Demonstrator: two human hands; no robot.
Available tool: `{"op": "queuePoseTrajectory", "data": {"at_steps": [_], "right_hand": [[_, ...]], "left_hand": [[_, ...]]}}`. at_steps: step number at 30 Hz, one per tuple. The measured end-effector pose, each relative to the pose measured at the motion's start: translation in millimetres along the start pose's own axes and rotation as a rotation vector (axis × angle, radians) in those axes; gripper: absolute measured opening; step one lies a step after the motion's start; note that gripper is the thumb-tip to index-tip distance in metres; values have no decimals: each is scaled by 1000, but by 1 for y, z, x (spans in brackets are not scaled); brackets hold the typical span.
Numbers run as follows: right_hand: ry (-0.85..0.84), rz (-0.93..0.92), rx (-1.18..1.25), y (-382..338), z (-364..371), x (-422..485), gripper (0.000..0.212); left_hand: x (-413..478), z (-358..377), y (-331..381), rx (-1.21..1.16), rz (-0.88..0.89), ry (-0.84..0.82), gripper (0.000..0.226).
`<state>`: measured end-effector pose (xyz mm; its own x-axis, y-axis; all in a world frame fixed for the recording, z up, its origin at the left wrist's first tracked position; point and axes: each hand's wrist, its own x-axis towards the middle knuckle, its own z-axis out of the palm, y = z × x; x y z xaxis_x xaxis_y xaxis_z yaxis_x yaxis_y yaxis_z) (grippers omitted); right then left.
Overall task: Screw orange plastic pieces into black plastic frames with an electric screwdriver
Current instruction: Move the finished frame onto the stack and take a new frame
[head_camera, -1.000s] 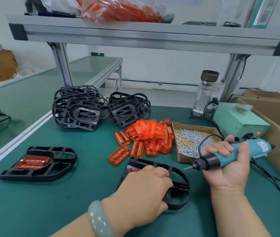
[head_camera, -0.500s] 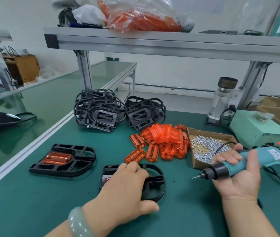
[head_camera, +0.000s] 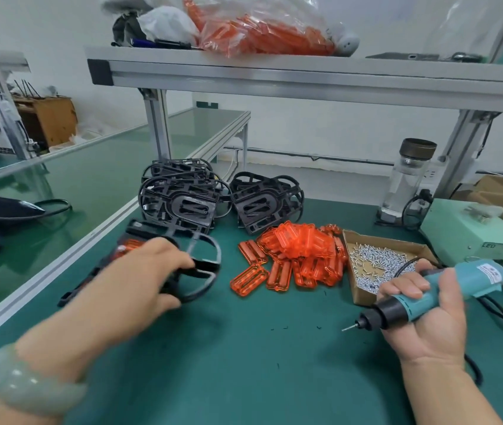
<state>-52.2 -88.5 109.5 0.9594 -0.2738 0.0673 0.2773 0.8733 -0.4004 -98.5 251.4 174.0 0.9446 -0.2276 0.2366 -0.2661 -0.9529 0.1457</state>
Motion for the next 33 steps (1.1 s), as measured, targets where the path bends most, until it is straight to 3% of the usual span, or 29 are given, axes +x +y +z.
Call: {"op": "queuePoseTrajectory", "data": {"at_steps": [5, 16, 19, 22, 26, 29, 33], "right_hand": [[-22, 19, 2, 1, -2, 1, 20], [-13, 56, 6, 2, 2, -1, 21], [-61, 80, 5, 1, 5, -3, 44], [-82, 90, 0, 1, 8, -3, 57], [-30, 103, -5, 5, 6, -2, 22], [-15, 104, -24, 10, 4, -2, 21], [-6, 126, -57, 15, 4, 1, 18]], "left_hand": [[0, 1, -53, -30, -224, -149, 53], [1, 11, -69, -127, -296, -235, 57], [1, 3, -66, -162, -303, -268, 60], [10, -5, -54, -135, -278, -146, 50], [39, -4, -20, -168, -154, 27, 38], [81, 8, 8, -261, -91, 33, 39], [143, 33, 33, -300, -143, 7, 48]]}}
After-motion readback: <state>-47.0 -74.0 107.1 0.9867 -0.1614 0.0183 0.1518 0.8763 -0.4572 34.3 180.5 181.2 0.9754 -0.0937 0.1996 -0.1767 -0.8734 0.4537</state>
